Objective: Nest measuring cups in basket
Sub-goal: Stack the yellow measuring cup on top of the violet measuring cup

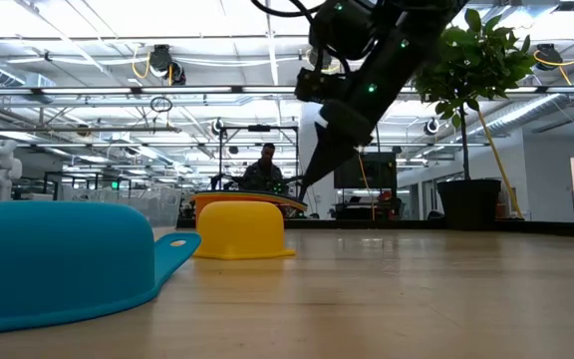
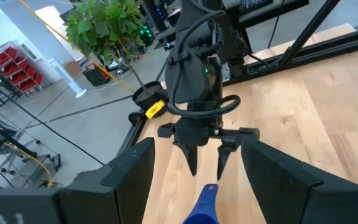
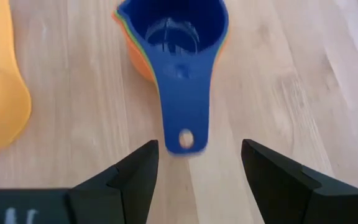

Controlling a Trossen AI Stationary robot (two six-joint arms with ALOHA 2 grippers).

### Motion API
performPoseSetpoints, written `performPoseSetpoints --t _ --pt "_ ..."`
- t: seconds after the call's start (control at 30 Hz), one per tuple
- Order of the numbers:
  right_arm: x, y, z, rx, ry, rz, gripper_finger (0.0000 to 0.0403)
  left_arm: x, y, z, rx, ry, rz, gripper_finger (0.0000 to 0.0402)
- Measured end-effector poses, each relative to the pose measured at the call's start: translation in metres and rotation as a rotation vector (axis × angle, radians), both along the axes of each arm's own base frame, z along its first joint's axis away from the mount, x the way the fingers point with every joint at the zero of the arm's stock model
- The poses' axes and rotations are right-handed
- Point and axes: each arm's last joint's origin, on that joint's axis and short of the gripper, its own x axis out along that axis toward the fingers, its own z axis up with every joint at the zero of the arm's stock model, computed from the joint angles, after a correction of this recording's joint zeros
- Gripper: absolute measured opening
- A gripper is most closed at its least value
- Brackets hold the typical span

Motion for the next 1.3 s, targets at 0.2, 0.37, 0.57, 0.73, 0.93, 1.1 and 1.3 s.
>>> performPoseSetpoints --t 0.2,0.37,0.57,0.73,0.93,1.1,1.3 --pt "-0.011 0.0 0.011 -0.001 0.041 0.001 0.0224 0.0 0.0 0.0 -0.053 -0.016 0.013 0.0243" --pt "-0.021 0.001 0.024 -0.001 0.047 0.0 0.0224 0.0 0.0 0.0 -0.101 -0.032 0.028 0.0244" --pt "-0.033 0.003 0.037 -0.008 0.068 0.02 0.0224 -0.001 0.001 0.001 -0.209 -0.068 0.056 0.0244" --pt "-0.037 0.006 0.044 -0.008 0.053 0.028 0.0224 -0.002 0.003 0.001 -0.378 -0.09 0.058 0.0244" --pt "-0.036 0.005 0.044 -0.022 0.053 0.046 0.0224 -0.003 0.004 -0.003 -0.433 -0.061 0.056 0.0244" --pt "-0.037 0.008 0.044 -0.008 0.058 0.035 0.0224 -0.004 0.004 -0.004 -0.435 -0.051 0.059 0.0244" --pt "-0.041 0.022 0.038 0.008 0.09 0.059 0.0224 -0.004 0.003 -0.005 -0.692 -0.109 0.12 0.0244"
